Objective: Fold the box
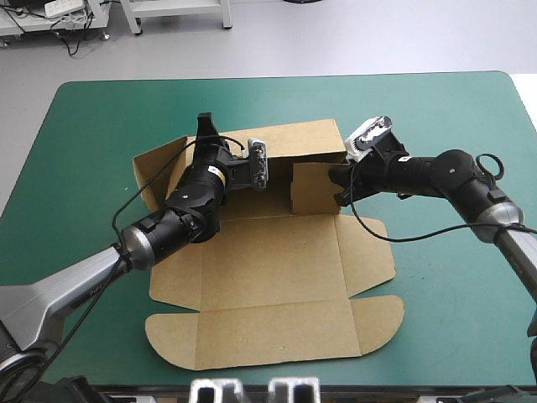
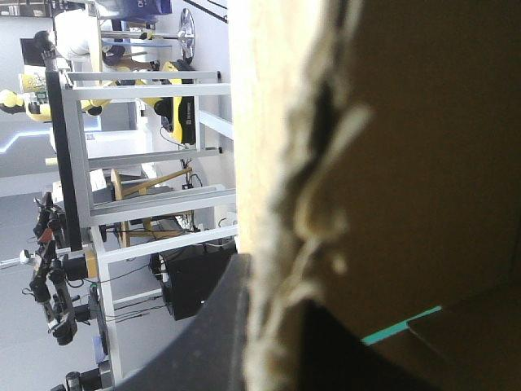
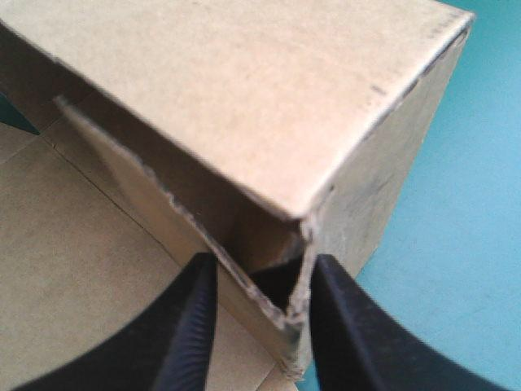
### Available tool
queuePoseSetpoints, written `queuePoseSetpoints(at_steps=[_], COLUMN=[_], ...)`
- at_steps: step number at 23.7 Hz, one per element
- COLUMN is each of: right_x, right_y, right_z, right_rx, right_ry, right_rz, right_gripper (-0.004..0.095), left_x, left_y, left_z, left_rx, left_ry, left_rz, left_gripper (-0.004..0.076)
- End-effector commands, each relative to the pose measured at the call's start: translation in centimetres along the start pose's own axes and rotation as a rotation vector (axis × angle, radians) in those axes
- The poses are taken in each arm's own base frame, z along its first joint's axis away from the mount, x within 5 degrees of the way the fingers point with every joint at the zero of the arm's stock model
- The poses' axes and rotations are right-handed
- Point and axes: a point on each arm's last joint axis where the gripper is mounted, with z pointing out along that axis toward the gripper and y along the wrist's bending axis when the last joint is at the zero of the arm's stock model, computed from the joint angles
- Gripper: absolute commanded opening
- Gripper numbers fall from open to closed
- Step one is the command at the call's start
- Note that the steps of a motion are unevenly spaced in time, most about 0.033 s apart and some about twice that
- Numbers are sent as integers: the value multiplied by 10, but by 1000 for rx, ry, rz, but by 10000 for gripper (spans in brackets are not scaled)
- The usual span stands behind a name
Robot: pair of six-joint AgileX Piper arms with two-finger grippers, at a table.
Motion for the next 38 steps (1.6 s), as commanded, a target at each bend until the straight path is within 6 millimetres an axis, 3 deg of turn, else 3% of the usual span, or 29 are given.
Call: queuePoseSetpoints(at_steps=[1, 3, 9, 14, 16, 18, 19, 23, 28, 33, 38], right_x=[-16, -15, -15, -15, -16, -17, -17, -17, -16, -14, -10], right_y=[6, 7, 6, 6, 5, 3, 3, 2, 2, 0, 0], right_z=[-13, -13, -13, -13, -13, -13, -13, -13, -14, -14, -17], right_rx=[-22, -31, -22, -22, -8, 5, 10, 18, 29, 42, 65], right_ry=[-61, -56, -60, -60, -67, -73, -76, -72, -62, -39, 9], right_rz=[-14, -17, -7, -5, 2, 6, 8, 1, -1, -27, -47], right_gripper=[93, -11, -22, -22, -22, -22, -22, -22, -22, -22, -22], left_x=[-11, -13, -12, -20, -26, -29, -29, -32, -29, -11, 7], left_y=[7, 6, 13, 16, 16, 16, 16, 18, 29, 39, 48], left_z=[-16, -17, -29, -45, -59, -69, -72, -94, -126, -147, -165], left_rx=[-7, -6, -17, -32, -35, -41, -43, -62, -93, -91, 23], left_ry=[-84, -90, -123, -173, -199, -201, -197, -213, -321, -317, -264], left_rz=[-49, -47, -108, -112, -117, -114, -113, -114, -161, -245, -437], left_gripper=[13, 13, 34, 307, 534, 615, 617, 578, 14, 17, 17])
